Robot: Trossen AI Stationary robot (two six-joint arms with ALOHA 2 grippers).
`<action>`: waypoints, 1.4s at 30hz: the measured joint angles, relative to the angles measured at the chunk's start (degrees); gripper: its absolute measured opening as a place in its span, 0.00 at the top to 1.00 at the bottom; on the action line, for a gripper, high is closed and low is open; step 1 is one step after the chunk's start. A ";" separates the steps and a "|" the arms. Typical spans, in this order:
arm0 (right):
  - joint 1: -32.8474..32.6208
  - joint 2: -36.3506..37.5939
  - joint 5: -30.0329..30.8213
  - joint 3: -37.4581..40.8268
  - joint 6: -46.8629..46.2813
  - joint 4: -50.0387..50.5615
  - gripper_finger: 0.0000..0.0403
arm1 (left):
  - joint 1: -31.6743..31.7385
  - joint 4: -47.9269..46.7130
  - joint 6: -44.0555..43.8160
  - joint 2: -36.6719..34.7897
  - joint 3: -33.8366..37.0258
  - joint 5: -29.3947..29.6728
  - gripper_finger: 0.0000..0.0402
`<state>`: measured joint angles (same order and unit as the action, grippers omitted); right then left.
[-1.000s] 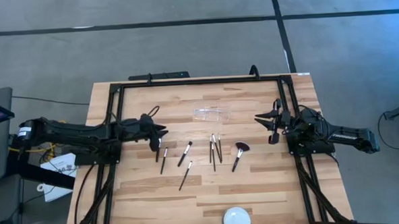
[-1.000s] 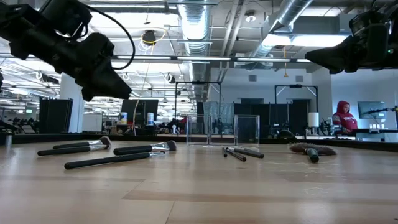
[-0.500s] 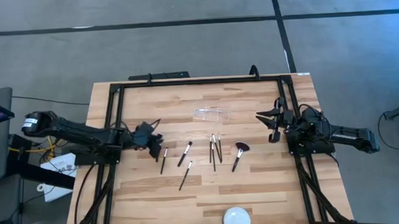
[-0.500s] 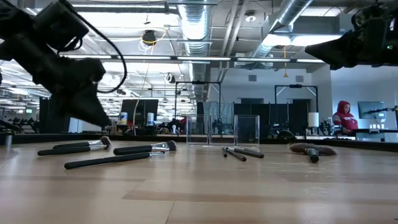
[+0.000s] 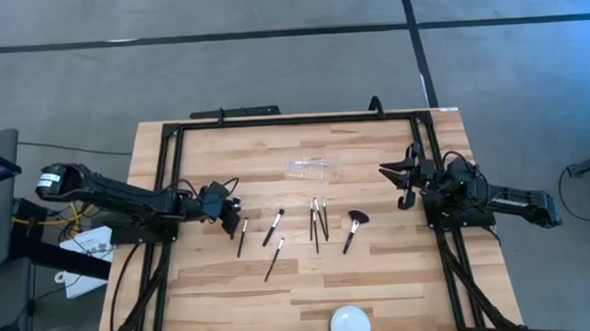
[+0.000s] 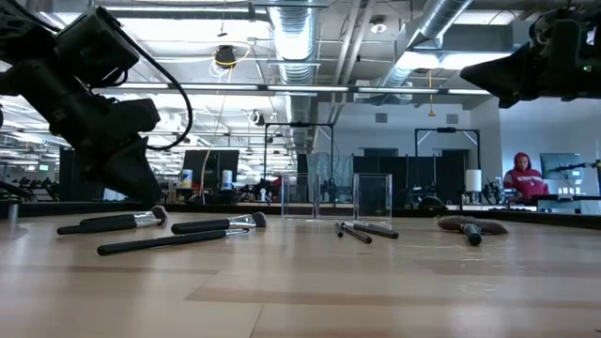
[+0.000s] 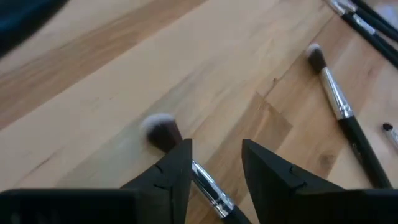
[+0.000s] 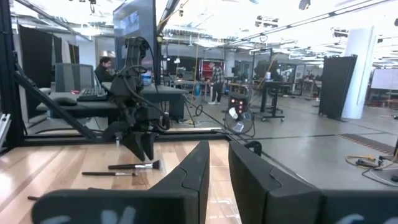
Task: Put items in baskets/containers
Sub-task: Put the black Powder brush into the transparent organizer
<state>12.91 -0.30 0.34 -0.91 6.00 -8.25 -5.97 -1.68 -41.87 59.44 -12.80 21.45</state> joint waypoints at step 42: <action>0.00 0.00 -0.07 -0.09 0.00 0.04 0.87 | 0.08 13.68 -8.17 3.98 5.66 2.72 0.71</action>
<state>12.91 -0.30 0.27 -0.99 6.00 -8.21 -5.89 12.00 -50.03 63.42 -7.14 24.17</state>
